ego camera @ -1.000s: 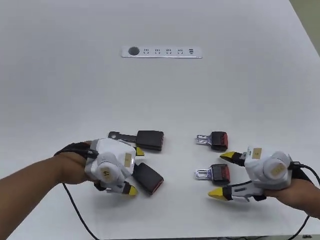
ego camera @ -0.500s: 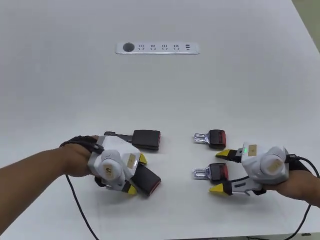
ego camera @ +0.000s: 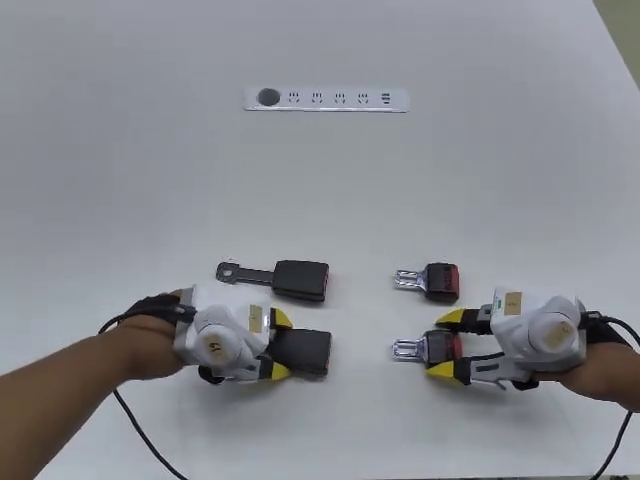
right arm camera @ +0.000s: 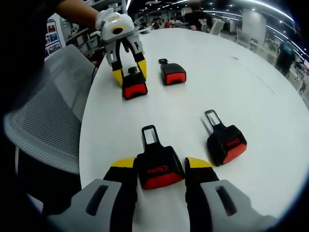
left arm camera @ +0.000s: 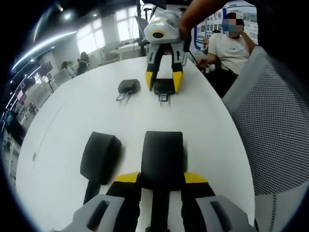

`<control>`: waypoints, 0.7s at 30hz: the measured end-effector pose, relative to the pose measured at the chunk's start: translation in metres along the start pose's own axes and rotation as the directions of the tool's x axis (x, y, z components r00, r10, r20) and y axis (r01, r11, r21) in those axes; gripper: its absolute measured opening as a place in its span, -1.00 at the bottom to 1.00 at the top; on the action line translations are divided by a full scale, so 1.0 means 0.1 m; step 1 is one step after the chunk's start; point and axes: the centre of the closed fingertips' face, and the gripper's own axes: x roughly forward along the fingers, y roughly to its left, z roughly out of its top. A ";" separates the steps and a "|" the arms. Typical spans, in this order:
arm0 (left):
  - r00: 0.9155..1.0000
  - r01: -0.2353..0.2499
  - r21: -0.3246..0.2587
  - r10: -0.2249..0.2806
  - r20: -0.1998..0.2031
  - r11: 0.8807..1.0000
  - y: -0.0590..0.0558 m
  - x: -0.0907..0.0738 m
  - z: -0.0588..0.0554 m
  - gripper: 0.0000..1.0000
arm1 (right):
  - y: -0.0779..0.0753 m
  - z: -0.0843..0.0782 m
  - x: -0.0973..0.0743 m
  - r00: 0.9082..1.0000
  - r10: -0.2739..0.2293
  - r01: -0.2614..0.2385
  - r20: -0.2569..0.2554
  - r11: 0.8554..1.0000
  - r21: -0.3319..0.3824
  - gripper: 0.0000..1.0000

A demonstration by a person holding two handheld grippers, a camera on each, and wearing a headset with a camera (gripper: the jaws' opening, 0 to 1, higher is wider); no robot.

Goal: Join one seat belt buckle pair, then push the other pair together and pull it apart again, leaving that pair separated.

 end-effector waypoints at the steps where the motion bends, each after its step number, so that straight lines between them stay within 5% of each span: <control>1: 1.000 -0.011 -0.010 0.011 0.008 1.000 0.00 -0.01 0.00 -0.34 | -0.01 0.00 0.00 1.000 0.001 -0.001 0.003 1.000 0.002 -0.25; 14: 1.000 -0.013 -0.091 0.015 0.017 0.996 0.01 0.00 0.01 -0.34 | -0.01 -0.05 0.02 1.000 0.018 -0.018 0.014 1.000 -0.011 -0.27; 21: 1.000 0.003 -0.078 -0.001 0.018 0.997 0.00 0.00 0.03 -0.34 | 0.01 -0.01 0.02 0.999 0.008 -0.008 0.043 1.000 0.005 -0.27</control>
